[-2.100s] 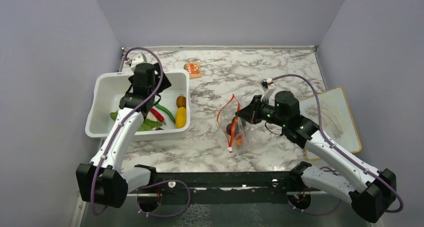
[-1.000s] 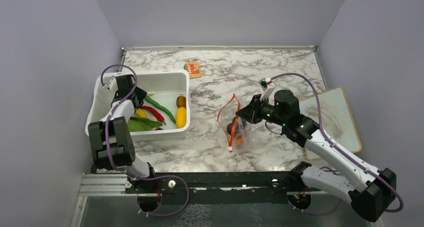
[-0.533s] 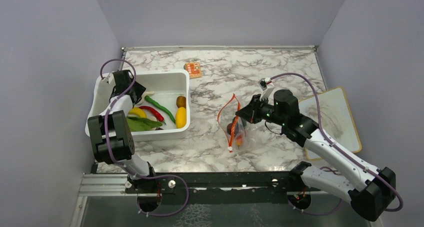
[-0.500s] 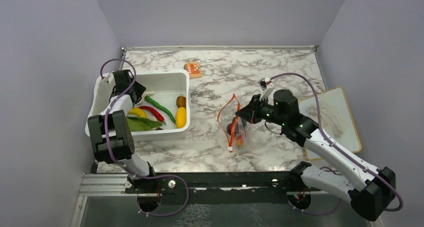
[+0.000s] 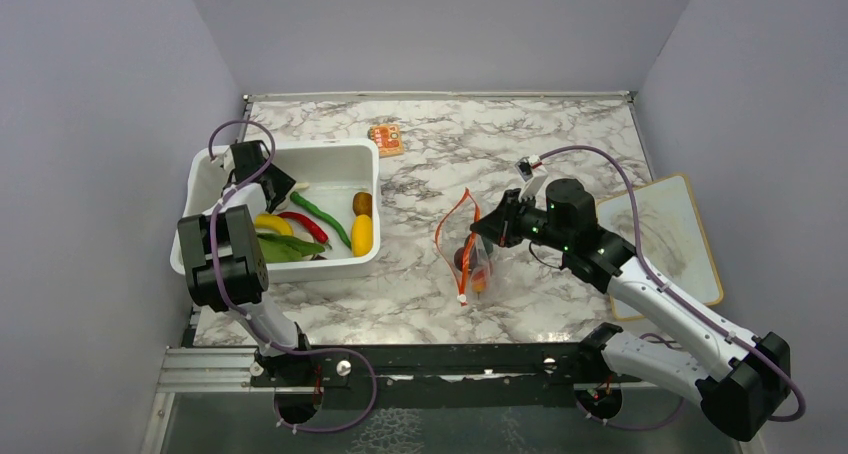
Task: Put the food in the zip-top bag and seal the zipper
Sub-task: Pick up the fake vegetable from the bin.
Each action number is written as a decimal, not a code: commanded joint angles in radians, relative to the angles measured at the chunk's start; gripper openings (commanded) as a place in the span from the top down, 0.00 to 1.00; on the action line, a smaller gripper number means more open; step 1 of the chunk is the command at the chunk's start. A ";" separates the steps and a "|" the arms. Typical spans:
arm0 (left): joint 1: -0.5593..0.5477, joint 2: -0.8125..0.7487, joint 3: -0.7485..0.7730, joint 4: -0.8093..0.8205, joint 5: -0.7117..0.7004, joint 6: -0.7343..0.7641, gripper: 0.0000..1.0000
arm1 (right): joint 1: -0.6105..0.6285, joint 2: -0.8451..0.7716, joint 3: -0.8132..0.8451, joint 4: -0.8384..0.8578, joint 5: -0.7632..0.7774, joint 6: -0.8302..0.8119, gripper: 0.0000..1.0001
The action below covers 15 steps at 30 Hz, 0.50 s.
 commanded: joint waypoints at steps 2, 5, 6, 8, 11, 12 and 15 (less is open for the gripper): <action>0.008 0.044 0.039 -0.035 0.039 0.031 0.47 | 0.005 0.002 0.043 0.030 -0.024 -0.001 0.99; 0.007 0.058 0.052 -0.052 0.058 0.047 0.42 | 0.005 -0.002 0.043 0.027 -0.024 -0.001 0.99; 0.007 0.061 0.055 -0.058 0.060 0.050 0.41 | 0.005 -0.002 0.044 0.027 -0.023 -0.001 0.99; 0.007 0.063 0.059 -0.059 0.069 0.057 0.40 | 0.005 -0.006 0.043 0.025 -0.021 -0.002 0.99; 0.007 0.061 0.062 -0.058 0.073 0.066 0.44 | 0.005 -0.012 0.038 0.025 -0.021 -0.002 0.99; 0.007 0.061 0.061 -0.057 0.074 0.068 0.47 | 0.005 -0.014 0.037 0.023 -0.021 -0.001 0.99; 0.007 0.062 0.062 -0.056 0.086 0.073 0.53 | 0.005 -0.021 0.030 0.023 -0.021 0.001 0.99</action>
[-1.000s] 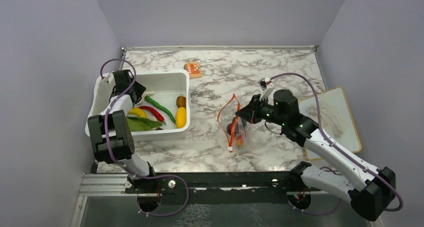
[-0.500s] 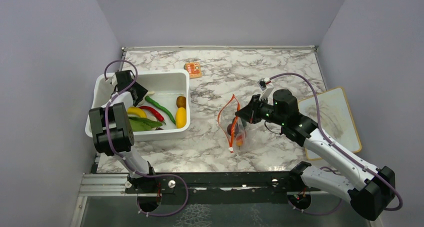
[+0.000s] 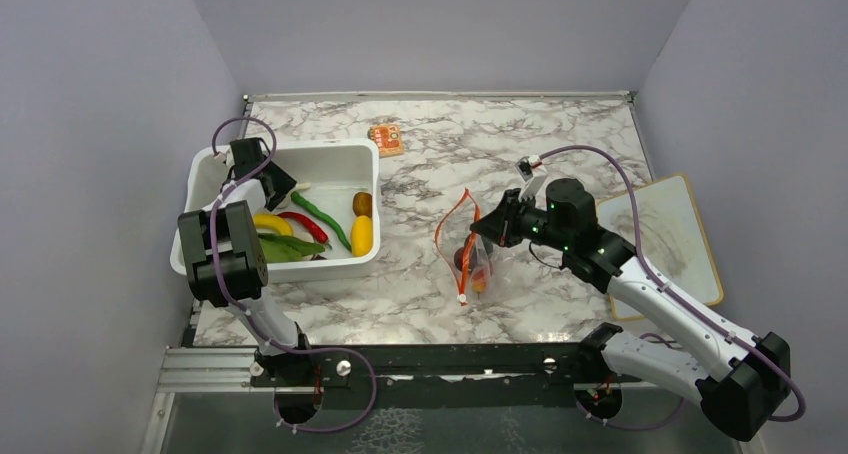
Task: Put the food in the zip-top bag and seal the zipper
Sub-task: Pick up the fake vegetable from the bin.
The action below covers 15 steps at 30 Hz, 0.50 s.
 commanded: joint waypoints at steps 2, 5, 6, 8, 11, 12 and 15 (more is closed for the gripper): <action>0.006 0.019 0.014 -0.022 0.044 0.029 0.54 | 0.005 -0.027 0.027 0.022 -0.019 0.002 0.99; 0.005 0.013 0.011 -0.029 0.044 0.030 0.56 | 0.005 -0.032 0.024 0.022 -0.014 0.004 0.99; 0.005 0.010 0.012 -0.032 0.044 0.032 0.58 | 0.005 -0.033 0.022 0.024 -0.013 0.005 0.99; 0.005 0.004 0.011 -0.037 0.047 0.036 0.62 | 0.005 -0.030 0.022 0.027 -0.014 0.006 0.99; 0.005 -0.014 0.010 -0.042 0.047 0.042 0.66 | 0.005 -0.026 0.021 0.031 -0.023 0.009 0.99; 0.004 -0.024 0.006 -0.044 0.046 0.043 0.66 | 0.005 -0.027 0.020 0.031 -0.025 0.009 0.99; 0.002 -0.055 -0.011 -0.046 0.046 0.039 0.68 | 0.005 -0.028 0.016 0.034 -0.024 0.014 0.99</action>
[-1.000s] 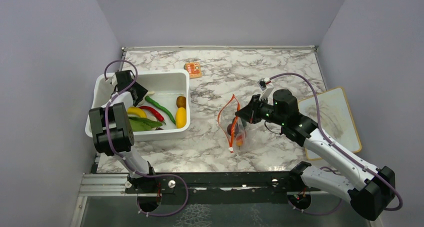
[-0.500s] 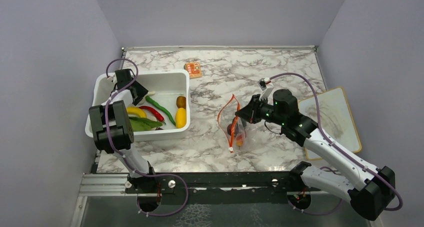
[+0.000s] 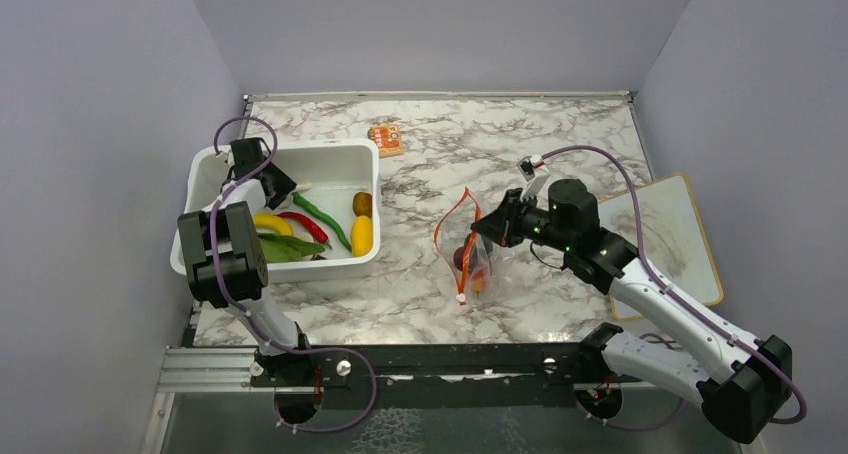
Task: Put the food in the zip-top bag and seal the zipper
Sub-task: Pick up the fake vegetable from the bin.
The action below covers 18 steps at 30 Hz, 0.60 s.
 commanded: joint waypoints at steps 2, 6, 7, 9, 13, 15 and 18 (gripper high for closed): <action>0.002 -0.080 -0.022 -0.045 0.021 0.019 0.69 | 0.005 -0.014 0.017 0.034 -0.025 0.016 0.99; 0.002 -0.144 -0.047 -0.052 0.026 0.023 0.70 | 0.005 -0.012 0.016 0.034 -0.029 0.020 0.99; 0.002 -0.162 -0.056 -0.052 0.030 0.024 0.70 | 0.005 -0.011 0.016 0.034 -0.029 0.023 0.99; 0.001 -0.207 -0.079 -0.053 0.034 0.025 0.70 | 0.005 -0.012 0.010 0.039 -0.031 0.031 0.99; -0.001 -0.300 -0.125 -0.063 0.055 0.037 0.70 | 0.005 -0.007 0.005 0.046 -0.041 0.040 0.99; -0.001 -0.343 -0.137 -0.070 0.081 0.057 0.70 | 0.005 -0.006 0.007 0.041 -0.039 0.041 0.99; -0.001 -0.407 -0.139 -0.097 0.132 0.096 0.70 | 0.005 -0.008 0.009 0.036 -0.023 0.039 0.99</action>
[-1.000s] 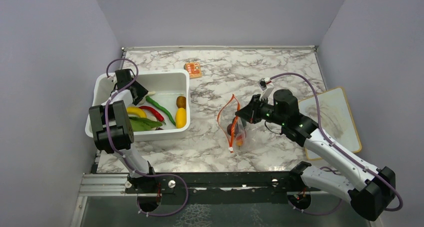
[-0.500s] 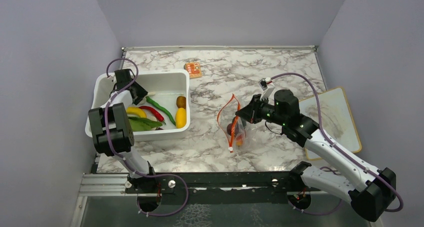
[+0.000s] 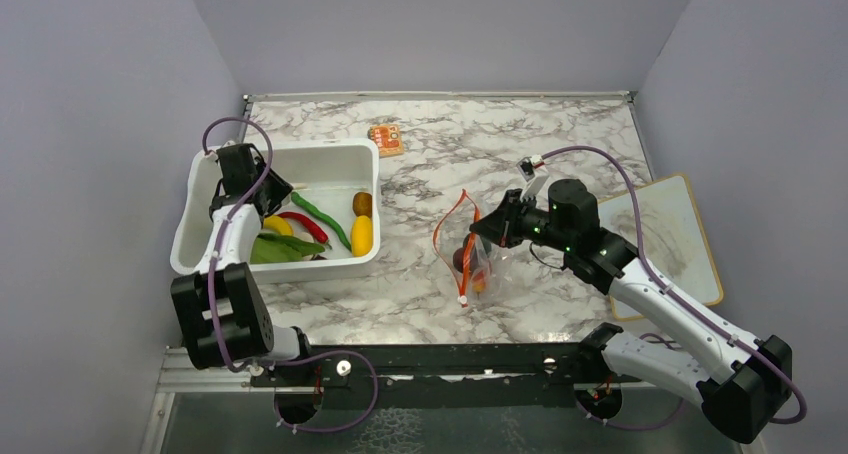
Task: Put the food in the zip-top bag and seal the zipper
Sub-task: Pick up the fake vegetable from the bin, then place the fake vegetable in the zipper food storage bag.
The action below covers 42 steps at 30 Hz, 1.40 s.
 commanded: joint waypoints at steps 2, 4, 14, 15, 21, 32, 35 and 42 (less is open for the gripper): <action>0.000 -0.130 -0.004 -0.058 0.118 0.075 0.70 | 0.004 -0.008 0.016 0.026 0.006 0.002 0.99; -0.005 -0.168 0.007 -0.092 0.148 0.078 0.70 | 0.005 -0.007 0.022 0.016 0.014 -0.003 0.99; -0.119 -0.261 0.116 -0.211 0.347 0.095 0.68 | 0.005 0.020 0.070 -0.010 0.035 -0.023 0.99; -0.138 -0.267 0.131 -0.224 0.362 0.107 0.68 | 0.005 0.023 0.073 -0.008 0.035 -0.023 0.99; -0.233 -0.305 0.194 -0.270 0.471 0.118 0.66 | 0.005 0.038 0.096 -0.024 0.064 -0.040 0.99; -0.468 -0.355 0.224 -0.269 0.539 0.071 0.65 | 0.005 0.037 0.076 0.010 0.032 -0.013 0.99; -0.531 -0.368 0.206 -0.267 0.536 0.073 0.65 | 0.005 0.047 0.078 0.014 0.013 -0.004 0.99; -0.711 -0.386 0.166 -0.201 0.499 0.048 0.64 | 0.005 0.066 0.081 0.030 -0.012 0.017 0.99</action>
